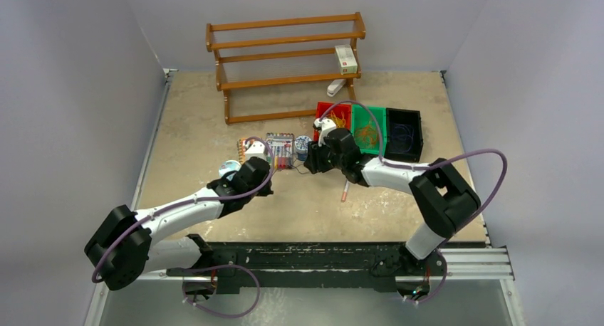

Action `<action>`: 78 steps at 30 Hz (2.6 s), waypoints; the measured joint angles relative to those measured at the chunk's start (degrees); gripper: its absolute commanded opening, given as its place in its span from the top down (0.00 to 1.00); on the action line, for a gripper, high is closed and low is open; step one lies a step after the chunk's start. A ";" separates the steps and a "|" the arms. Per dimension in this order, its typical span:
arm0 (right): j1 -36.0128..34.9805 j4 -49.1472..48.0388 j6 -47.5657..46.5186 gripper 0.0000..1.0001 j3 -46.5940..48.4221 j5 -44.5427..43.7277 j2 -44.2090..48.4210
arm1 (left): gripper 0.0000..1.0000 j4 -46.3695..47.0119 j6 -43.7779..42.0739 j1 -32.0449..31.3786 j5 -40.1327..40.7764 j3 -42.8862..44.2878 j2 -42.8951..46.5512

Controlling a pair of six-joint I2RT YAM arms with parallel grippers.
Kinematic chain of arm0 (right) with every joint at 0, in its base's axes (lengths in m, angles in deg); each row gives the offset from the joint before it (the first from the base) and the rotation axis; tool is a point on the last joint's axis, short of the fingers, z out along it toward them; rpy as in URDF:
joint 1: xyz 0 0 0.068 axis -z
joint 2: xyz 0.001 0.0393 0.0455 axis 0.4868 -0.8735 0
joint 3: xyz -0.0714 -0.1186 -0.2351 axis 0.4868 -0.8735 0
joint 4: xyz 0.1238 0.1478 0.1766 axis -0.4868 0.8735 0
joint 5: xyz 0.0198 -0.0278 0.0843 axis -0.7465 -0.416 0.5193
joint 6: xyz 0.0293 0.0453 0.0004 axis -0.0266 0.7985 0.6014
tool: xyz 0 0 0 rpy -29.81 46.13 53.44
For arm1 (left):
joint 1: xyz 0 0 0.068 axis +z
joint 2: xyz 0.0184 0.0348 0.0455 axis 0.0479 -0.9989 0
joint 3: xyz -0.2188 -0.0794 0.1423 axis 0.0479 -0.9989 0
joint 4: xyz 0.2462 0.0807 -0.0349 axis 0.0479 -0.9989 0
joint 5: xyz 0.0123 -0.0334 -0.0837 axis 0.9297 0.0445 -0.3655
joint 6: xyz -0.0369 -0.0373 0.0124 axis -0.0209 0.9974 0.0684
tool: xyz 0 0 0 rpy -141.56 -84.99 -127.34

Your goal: Untangle the cables

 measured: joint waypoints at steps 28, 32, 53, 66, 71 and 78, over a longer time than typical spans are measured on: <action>0.00 -4.42 4.24 0.94 1.97 -4.94 -8.11 | 1.00 -0.42 -0.09 0.00 0.66 -0.07 0.37; 0.00 -3.87 4.00 1.00 1.79 -7.63 -6.32 | 1.00 -1.16 0.09 0.00 2.29 -0.09 1.40; 14.69 3.96 -3.06 1.00 -0.24 -31.52 28.00 | 1.00 -19.21 10.40 2.54 29.07 2.47 14.36; 22.64 7.21 -6.84 1.00 -0.26 -24.92 30.93 | 1.00 -22.25 10.71 4.20 31.04 3.80 16.22; 22.60 6.78 -13.09 0.99 -0.17 -5.66 34.42 | 1.00 -13.99 4.15 4.42 21.81 3.54 16.31; 21.51 8.94 -18.97 1.00 2.93 19.17 31.56 | 1.00 -1.57 -2.32 3.43 2.84 3.50 9.20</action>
